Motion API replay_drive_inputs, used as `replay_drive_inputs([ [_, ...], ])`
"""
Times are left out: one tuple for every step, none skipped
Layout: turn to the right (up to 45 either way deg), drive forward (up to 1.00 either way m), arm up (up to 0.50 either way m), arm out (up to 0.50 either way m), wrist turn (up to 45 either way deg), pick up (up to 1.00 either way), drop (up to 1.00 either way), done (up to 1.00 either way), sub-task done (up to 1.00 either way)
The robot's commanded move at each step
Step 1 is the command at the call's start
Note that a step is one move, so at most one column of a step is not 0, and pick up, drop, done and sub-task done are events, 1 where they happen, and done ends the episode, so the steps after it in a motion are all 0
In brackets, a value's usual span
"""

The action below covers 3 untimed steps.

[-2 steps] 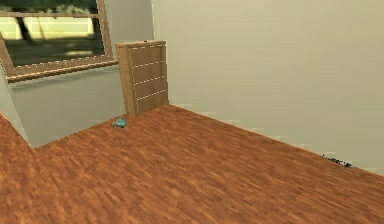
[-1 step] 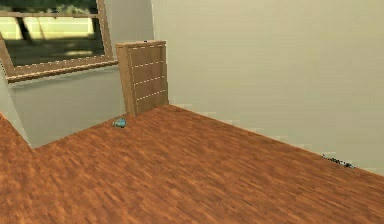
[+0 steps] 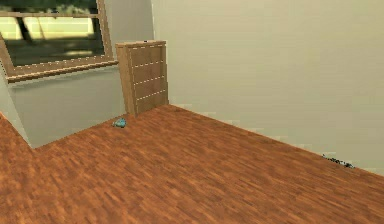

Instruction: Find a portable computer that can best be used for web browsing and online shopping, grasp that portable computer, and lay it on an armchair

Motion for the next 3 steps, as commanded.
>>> replay_drive_inputs([
  [0.0,0.0,-0.4,0.0,0.0,0.0,0.0,0.0,0.0],
  [0.0,0.0,0.1,0.0,0.0,0.0,0.0,0.0,0.0],
  [0.0,0.0,0.0,0.0,-45.0,0.0,0.0,0.0,0.0],
])
